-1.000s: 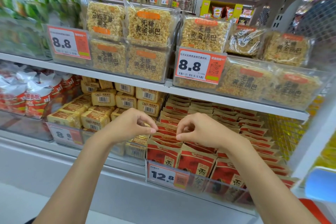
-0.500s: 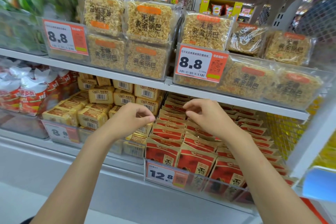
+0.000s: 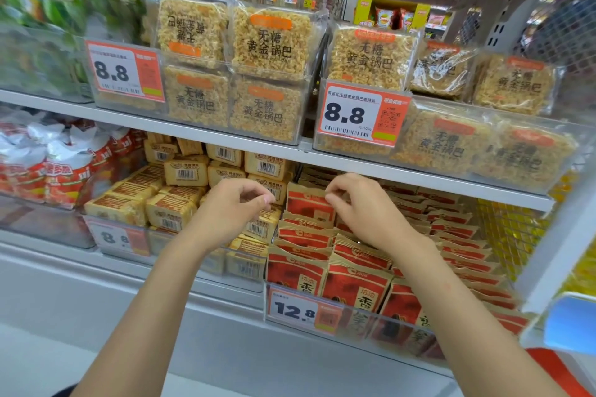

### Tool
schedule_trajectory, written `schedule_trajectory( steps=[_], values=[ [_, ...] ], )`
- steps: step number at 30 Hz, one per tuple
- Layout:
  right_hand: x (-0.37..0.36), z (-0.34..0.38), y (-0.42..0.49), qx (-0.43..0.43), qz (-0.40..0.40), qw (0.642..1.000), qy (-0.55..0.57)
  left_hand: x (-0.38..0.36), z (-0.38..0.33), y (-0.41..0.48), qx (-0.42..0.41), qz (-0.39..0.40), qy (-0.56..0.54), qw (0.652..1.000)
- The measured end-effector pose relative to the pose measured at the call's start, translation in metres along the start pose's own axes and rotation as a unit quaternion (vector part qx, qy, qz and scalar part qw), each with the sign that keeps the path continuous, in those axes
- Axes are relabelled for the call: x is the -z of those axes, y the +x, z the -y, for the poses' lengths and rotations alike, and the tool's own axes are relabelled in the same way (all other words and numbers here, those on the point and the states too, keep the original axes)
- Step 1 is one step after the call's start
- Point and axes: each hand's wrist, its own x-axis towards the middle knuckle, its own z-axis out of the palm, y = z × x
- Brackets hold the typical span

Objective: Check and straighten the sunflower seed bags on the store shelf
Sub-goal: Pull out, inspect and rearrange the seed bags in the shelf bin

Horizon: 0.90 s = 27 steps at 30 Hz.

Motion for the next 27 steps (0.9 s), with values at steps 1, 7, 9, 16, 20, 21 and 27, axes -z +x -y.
schedule_trajectory(
  steps=[1, 7, 9, 16, 20, 21, 27],
  values=[
    [0.005, 0.004, -0.005, 0.008, -0.027, 0.999, 0.029, 0.001, -0.001, 0.0, 0.0, -0.004, -0.006, 1.0],
    [0.04, 0.028, -0.03, 0.153, -0.343, 0.926, 0.047, 0.006, -0.015, -0.006, -0.029, -0.063, -0.097, 0.993],
    [0.047, 0.029, -0.034, 0.134, -0.426, 0.889, 0.103, 0.006, -0.025, -0.01, -0.044, -0.094, -0.142, 0.984],
    [0.036, 0.028, -0.046, -0.093, -0.312, 0.866, 0.38, -0.006, -0.062, -0.025, -0.048, -0.008, -0.193, 0.98],
    [0.018, 0.024, -0.046, -0.159, -0.271, 0.827, 0.466, -0.018, -0.068, -0.032, -0.044, 0.063, -0.179, 0.981],
    [0.015, 0.023, -0.045, -0.175, -0.255, 0.806, 0.504, -0.021, -0.068, -0.032, -0.034, 0.052, -0.182, 0.981],
    [0.007, 0.036, -0.05, -0.212, -0.127, 0.795, 0.554, -0.039, -0.075, -0.036, 0.013, 0.052, -0.206, 0.977]
  ],
)
